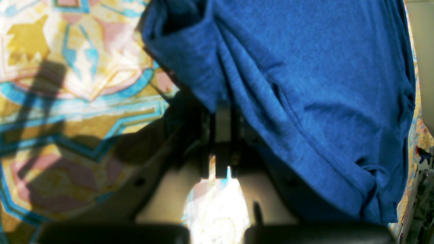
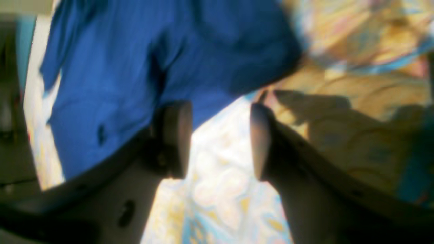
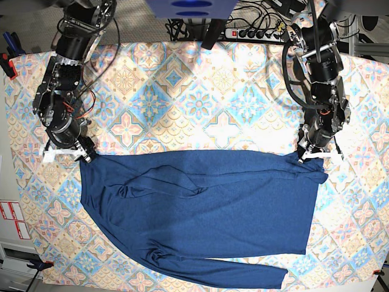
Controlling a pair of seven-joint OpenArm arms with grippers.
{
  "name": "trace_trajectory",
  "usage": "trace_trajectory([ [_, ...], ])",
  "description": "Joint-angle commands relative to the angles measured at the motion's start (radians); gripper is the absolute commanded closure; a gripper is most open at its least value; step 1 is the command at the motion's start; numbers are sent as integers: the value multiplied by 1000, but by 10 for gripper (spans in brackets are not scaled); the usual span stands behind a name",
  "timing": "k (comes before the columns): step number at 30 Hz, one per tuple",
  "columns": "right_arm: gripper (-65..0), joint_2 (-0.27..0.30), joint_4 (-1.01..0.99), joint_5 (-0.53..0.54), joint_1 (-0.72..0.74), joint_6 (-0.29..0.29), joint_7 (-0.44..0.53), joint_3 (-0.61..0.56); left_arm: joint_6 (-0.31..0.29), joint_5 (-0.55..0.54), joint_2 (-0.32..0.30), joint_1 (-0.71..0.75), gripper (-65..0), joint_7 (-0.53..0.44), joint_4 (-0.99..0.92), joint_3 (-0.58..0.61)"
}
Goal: Fold the T-shirt properly
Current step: 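Pull both grippers further toward the hem, folding the shirt over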
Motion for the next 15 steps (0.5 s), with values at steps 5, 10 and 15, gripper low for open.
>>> trace_trajectory([
  [5,-282,0,-115,15,91,9,1,3,0,2,-17,-14,0,-2,13,-3],
  [10,-282,0,-210,10,154,9,9,3,0,2,-17,-14,0,-2,13,-3],
  [15,-283,13,-311,8,219,9,12,3,0,2,-17,-13,0,-2,13,-3],
])
